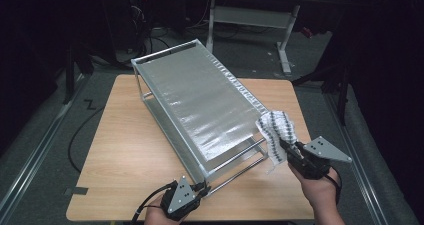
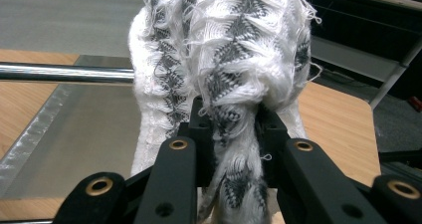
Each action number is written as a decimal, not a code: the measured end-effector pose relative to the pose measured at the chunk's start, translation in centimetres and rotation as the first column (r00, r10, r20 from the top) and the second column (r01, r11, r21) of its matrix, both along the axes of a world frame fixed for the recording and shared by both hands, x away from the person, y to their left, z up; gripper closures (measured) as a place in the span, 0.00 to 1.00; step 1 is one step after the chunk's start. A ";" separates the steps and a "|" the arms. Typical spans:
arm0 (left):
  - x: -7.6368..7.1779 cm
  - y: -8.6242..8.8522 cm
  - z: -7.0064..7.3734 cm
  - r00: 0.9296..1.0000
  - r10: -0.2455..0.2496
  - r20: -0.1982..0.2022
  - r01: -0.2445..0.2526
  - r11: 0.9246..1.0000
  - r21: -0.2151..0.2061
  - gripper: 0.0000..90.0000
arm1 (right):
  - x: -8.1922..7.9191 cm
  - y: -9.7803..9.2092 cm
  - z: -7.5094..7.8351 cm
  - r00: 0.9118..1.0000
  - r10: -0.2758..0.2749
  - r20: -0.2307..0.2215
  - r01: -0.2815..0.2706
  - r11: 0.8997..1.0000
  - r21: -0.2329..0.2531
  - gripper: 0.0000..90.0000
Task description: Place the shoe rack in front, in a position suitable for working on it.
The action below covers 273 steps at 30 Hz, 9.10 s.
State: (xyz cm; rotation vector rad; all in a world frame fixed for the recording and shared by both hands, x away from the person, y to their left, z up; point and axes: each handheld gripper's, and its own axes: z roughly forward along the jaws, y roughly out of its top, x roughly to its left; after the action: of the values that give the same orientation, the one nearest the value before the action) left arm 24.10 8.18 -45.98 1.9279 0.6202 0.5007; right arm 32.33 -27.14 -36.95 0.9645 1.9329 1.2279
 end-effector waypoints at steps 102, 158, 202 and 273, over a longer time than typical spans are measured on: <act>0.8 -0.8 0.0 0.999 -0.030 -0.014 0.030 1.000 -0.008 0.89 | -2.4 4.5 -2.1 0.980 0.160 -0.116 -0.162 0.987 -0.009 0.84; 0.8 -0.6 0.1 0.999 -0.034 -0.027 0.034 0.999 -0.009 0.89 | -0.1 2.5 -2.3 0.998 0.057 -0.041 -0.055 0.998 0.035 0.85; 0.7 -0.2 0.1 0.998 -0.051 -0.032 0.050 0.999 -0.009 0.90 | -5.5 8.3 -2.5 0.952 0.305 0.004 -0.304 0.952 -0.032 0.85; -0.4 2.7 0.3 0.997 -0.058 -0.042 0.058 0.998 0.011 0.89 | -0.1 2.6 -4.6 1.000 0.005 -0.009 -0.006 0.992 -0.130 0.86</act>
State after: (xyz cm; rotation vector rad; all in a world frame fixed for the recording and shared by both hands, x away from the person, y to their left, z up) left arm 23.73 10.88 -45.70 1.9659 0.5873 0.4298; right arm 32.19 -24.58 -41.59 0.8987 1.9968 1.0882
